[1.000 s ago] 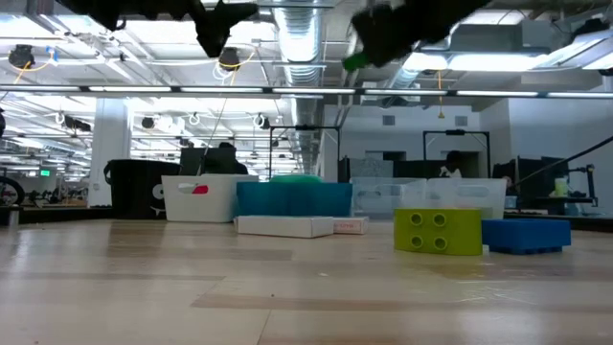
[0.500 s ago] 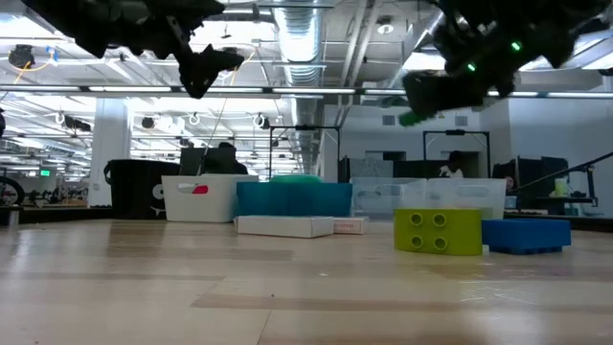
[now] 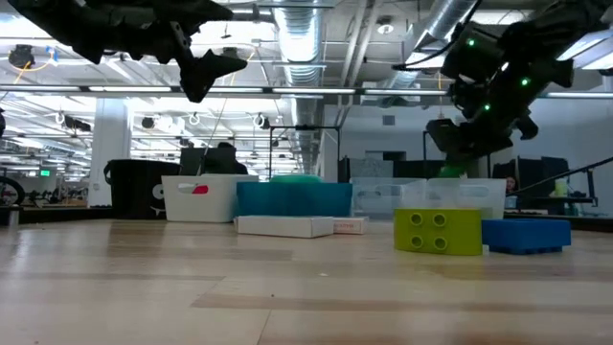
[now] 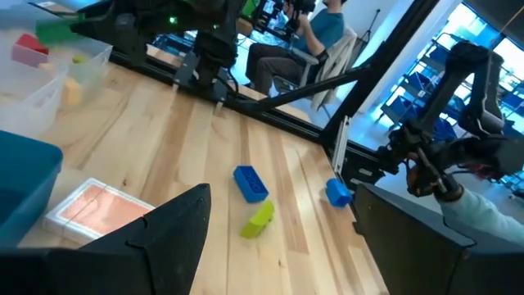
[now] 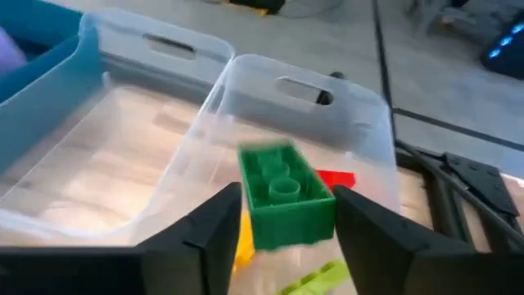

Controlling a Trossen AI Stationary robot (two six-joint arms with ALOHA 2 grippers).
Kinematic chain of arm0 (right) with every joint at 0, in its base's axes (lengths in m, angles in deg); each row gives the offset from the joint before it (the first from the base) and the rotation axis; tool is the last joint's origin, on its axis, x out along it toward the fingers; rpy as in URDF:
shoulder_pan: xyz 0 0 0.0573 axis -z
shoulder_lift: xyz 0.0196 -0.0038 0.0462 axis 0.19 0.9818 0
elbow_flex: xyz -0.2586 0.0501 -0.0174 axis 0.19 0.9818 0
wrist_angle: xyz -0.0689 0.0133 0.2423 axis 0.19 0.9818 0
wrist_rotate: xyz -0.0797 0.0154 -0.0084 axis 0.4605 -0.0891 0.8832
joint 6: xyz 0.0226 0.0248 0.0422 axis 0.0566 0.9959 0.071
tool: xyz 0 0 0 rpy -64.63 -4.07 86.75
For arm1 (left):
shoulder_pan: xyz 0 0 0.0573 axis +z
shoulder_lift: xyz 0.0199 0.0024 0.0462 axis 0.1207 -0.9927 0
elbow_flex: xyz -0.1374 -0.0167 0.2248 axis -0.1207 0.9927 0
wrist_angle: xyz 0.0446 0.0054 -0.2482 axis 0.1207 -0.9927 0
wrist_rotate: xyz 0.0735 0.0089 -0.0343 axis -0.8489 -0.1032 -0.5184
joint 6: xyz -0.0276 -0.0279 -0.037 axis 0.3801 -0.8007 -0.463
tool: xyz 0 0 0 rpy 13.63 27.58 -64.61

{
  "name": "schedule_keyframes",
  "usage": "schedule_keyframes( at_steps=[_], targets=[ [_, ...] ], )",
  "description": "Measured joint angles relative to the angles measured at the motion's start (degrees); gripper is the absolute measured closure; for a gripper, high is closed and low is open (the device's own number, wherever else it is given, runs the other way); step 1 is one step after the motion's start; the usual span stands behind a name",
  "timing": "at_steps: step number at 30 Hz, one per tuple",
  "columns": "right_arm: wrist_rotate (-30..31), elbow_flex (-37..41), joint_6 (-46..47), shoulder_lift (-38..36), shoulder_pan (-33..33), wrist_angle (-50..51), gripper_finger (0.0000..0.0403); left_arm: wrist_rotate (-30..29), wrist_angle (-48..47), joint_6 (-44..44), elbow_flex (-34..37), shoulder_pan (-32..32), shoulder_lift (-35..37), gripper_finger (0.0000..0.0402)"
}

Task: Pick & Place Toys
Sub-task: Put the small green game piece into the right transparent bin, then put the light green game piece into the right transparent bin

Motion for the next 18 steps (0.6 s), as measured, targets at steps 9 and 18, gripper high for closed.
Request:
schedule_keyframes(
  at_steps=[9, 18],
  targets=[
    [-8.4, 0.0, -2.3, -3.6, -3.0, -2.2, 0.014, 0.0, -0.1, 0.0, 0.0, -2.2, 0.0, 0.0105],
    [-18.6, 0.0, -8.8, -2.7, -22.1, -15.8, 0.0146, 0.0, 0.3, 3.4, 0.0, -7.9, -0.5, 0.0105]
  ],
)
